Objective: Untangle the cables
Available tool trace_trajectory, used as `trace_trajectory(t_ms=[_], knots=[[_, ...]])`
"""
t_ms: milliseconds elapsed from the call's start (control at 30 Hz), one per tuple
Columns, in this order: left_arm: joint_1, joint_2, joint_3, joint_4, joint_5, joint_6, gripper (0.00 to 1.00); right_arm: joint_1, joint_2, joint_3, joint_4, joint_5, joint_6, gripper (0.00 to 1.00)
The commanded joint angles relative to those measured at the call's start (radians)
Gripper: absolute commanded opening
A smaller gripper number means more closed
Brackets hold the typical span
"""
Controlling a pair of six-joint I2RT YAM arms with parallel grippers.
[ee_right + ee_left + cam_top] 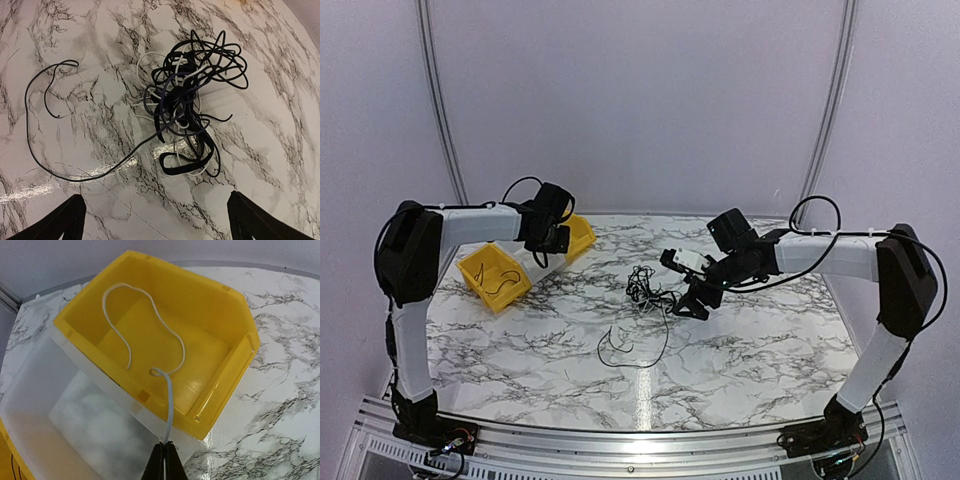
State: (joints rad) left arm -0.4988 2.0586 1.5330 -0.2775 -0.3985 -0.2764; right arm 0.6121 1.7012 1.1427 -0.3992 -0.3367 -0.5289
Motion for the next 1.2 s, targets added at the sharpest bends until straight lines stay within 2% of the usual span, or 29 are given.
trace_trajectory(t_ms=[0,433,700,767,833,1033,1167], knots=[[0.001,-0.089,0.098,-0.016,-0.023,0.038,0.00,0.012,0.010,0.038,-0.006,-0.007,-0.011,0.99],[0.048,0.144,0.390,-0.026,0.032,0.038,0.00,0.015,0.018,0.038,-0.008,-0.002,-0.009,0.99],[0.065,0.184,0.369,-0.035,0.045,-0.042,0.00,0.015,0.018,0.042,-0.007,0.007,-0.007,0.99],[0.066,0.176,0.363,-0.041,0.050,-0.057,0.27,0.014,0.020,0.042,-0.009,0.005,-0.007,0.98],[0.063,0.141,0.345,-0.037,0.040,-0.070,0.41,0.015,0.020,0.043,-0.009,0.005,-0.007,0.99],[0.035,0.019,0.280,-0.035,-0.008,-0.056,0.48,0.015,0.015,0.042,-0.001,0.021,-0.009,0.99],[-0.033,-0.108,0.130,0.032,0.076,-0.033,0.48,0.017,0.018,0.048,0.034,0.064,-0.008,0.99]])
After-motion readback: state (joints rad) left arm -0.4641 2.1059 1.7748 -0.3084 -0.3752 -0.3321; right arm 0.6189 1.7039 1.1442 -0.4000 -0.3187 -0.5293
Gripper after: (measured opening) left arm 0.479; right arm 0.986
